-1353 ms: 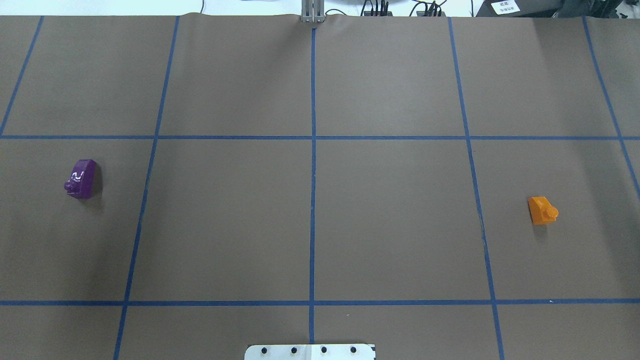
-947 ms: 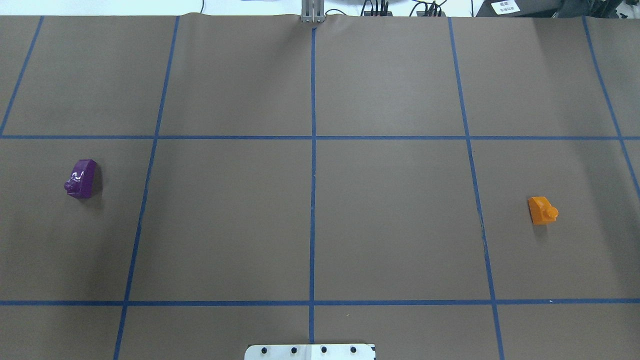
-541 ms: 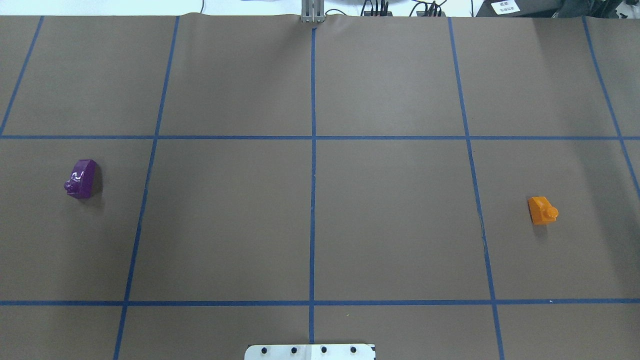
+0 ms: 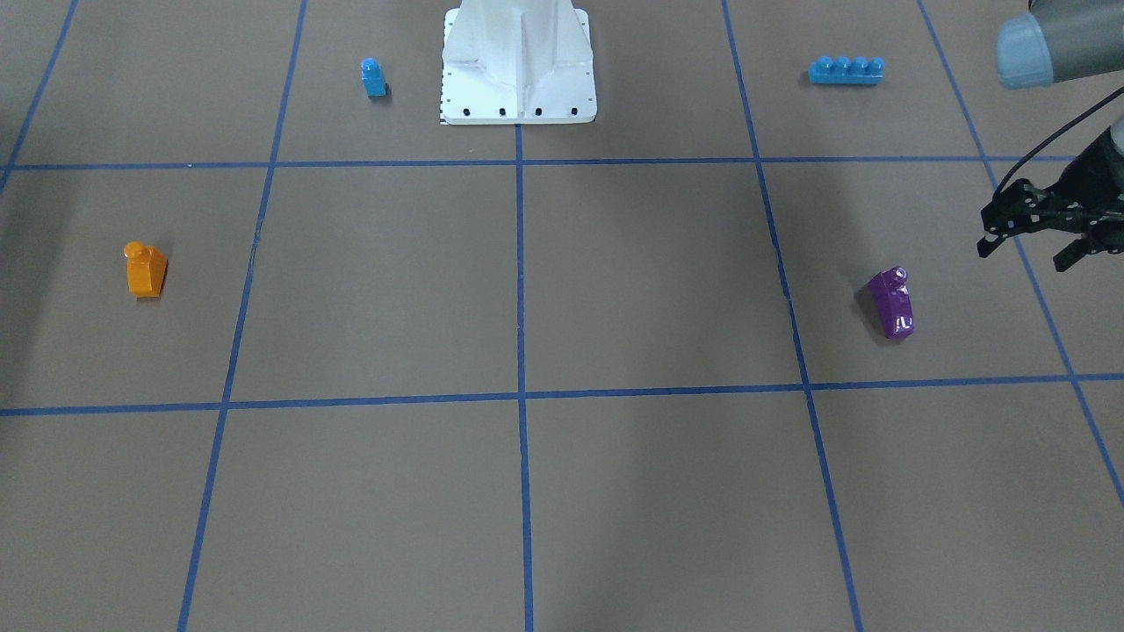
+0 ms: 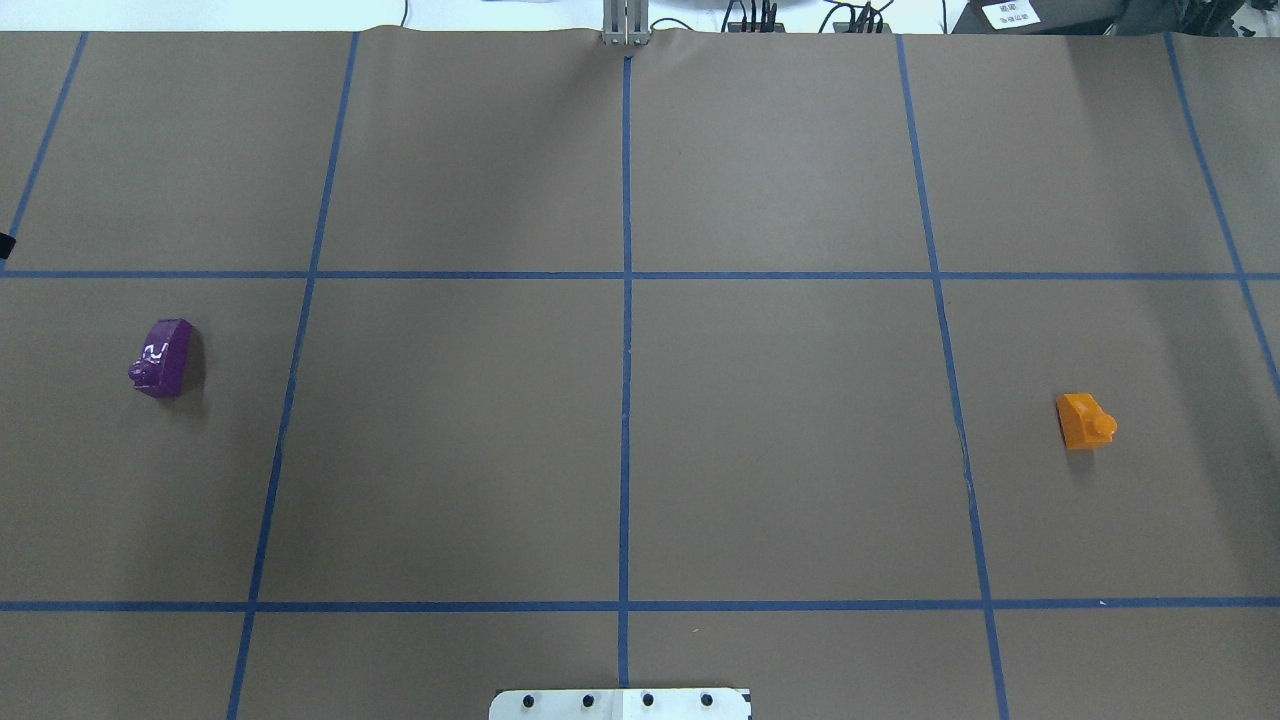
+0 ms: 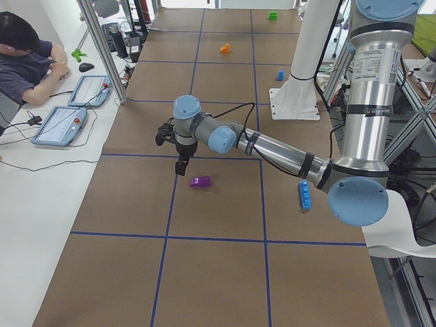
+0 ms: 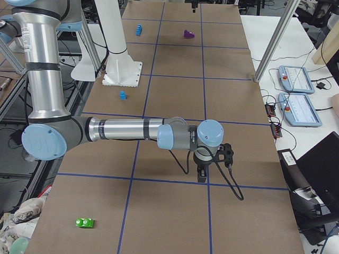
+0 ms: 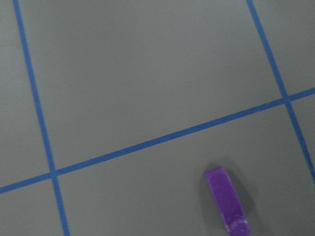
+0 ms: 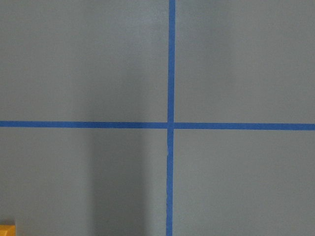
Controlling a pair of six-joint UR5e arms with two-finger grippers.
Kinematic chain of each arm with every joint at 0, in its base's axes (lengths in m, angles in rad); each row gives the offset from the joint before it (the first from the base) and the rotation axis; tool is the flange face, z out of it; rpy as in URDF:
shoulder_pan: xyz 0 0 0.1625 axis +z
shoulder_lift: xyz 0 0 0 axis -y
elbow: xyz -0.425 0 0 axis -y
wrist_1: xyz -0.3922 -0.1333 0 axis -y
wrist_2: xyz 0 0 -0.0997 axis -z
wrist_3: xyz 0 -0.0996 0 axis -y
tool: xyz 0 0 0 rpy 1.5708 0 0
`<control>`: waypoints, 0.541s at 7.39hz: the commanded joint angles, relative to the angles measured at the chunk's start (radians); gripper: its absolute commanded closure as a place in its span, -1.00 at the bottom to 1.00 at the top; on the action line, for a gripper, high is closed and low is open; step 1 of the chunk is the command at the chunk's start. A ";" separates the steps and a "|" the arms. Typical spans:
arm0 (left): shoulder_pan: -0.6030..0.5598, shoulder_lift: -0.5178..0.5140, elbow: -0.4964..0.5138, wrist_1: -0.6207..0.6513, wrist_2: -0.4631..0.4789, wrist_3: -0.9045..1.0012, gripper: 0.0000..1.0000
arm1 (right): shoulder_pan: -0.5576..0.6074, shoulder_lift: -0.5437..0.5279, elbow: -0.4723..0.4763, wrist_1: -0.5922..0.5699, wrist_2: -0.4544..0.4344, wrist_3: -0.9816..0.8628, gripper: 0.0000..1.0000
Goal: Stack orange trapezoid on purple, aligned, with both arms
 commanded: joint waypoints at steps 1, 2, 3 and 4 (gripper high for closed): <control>0.120 0.013 0.041 -0.158 0.085 -0.314 -1.00 | -0.002 0.002 0.000 0.000 0.002 0.000 -1.00; 0.197 0.018 0.070 -0.209 0.151 -0.383 -1.00 | -0.002 0.002 0.000 0.000 0.002 0.000 -1.00; 0.257 0.018 0.093 -0.233 0.255 -0.410 -1.00 | -0.002 0.002 0.000 0.000 0.002 0.000 -1.00; 0.279 0.016 0.129 -0.241 0.290 -0.410 -1.00 | -0.002 0.001 0.000 0.000 0.002 0.000 -1.00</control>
